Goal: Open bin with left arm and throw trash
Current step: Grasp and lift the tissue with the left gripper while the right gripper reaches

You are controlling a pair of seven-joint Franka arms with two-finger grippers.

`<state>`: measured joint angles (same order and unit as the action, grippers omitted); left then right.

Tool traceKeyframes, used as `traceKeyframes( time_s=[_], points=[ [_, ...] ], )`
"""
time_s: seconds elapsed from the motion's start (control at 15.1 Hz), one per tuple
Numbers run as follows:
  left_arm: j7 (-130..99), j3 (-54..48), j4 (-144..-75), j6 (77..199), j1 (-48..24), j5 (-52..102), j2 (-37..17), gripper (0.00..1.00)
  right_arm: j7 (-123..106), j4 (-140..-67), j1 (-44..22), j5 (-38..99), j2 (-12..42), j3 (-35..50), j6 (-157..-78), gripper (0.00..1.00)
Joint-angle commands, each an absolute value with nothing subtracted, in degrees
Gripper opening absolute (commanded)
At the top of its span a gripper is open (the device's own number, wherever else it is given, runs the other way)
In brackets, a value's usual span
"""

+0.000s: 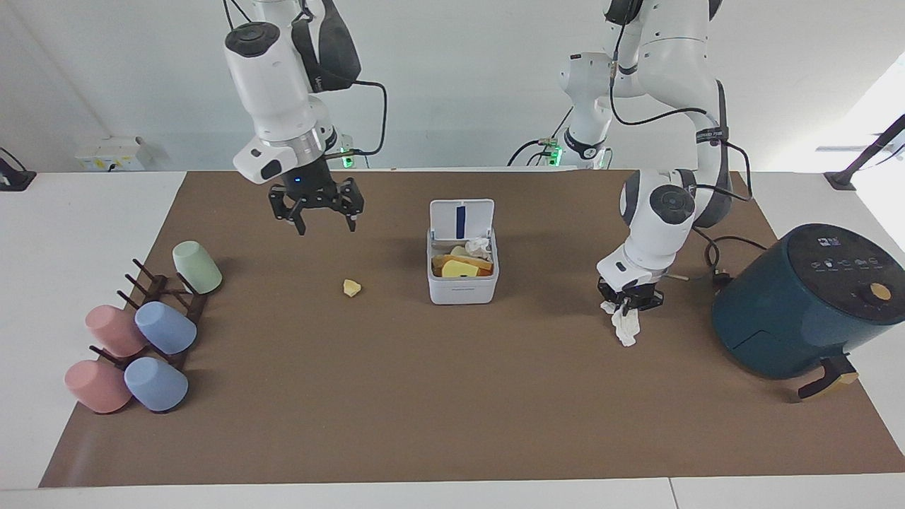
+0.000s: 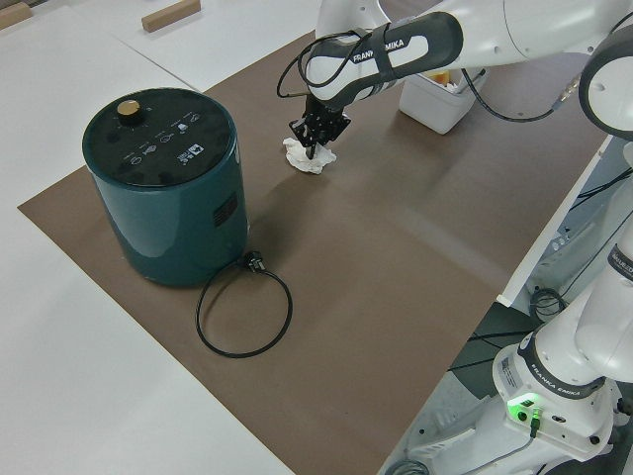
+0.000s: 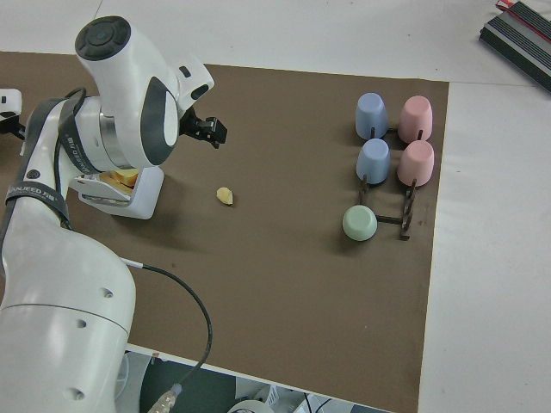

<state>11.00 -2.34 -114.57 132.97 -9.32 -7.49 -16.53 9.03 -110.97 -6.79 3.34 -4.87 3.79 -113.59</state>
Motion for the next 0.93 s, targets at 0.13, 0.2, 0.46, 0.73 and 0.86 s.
traceKeyframes(
  time_s=[0.13,0.2,0.46,0.73,0.86],
  points=[
    [10.55,-2.46,-107.87,122.90,-8.88,-0.91,-15.65,0.00,2.46,-104.16,-0.79,-1.56,-3.08,4.75,-105.57,1.00],
    [9.68,-2.46,-104.97,119.04,-8.96,1.99,-15.64,0.00,2.46,-102.93,-0.70,-2.19,-2.47,4.75,-104.43,1.00],
    [-3.73,-3.16,-94.32,107.67,-10.10,12.28,-14.68,0.00,2.64,-98.79,0.09,-2.20,-1.06,4.75,-99.23,1.00],
    [-18.17,-11.23,-93.95,109.16,-10.81,18.88,-12.66,0.00,2.64,-100.01,-0.26,-2.11,-1.49,4.92,-99.49,1.00],
    [-21.00,-14.40,-96.05,112.83,-11.94,19.95,-11.78,0.00,2.81,-102.47,-0.88,-2.02,-1.23,4.92,-101.76,1.00]
  ],
)
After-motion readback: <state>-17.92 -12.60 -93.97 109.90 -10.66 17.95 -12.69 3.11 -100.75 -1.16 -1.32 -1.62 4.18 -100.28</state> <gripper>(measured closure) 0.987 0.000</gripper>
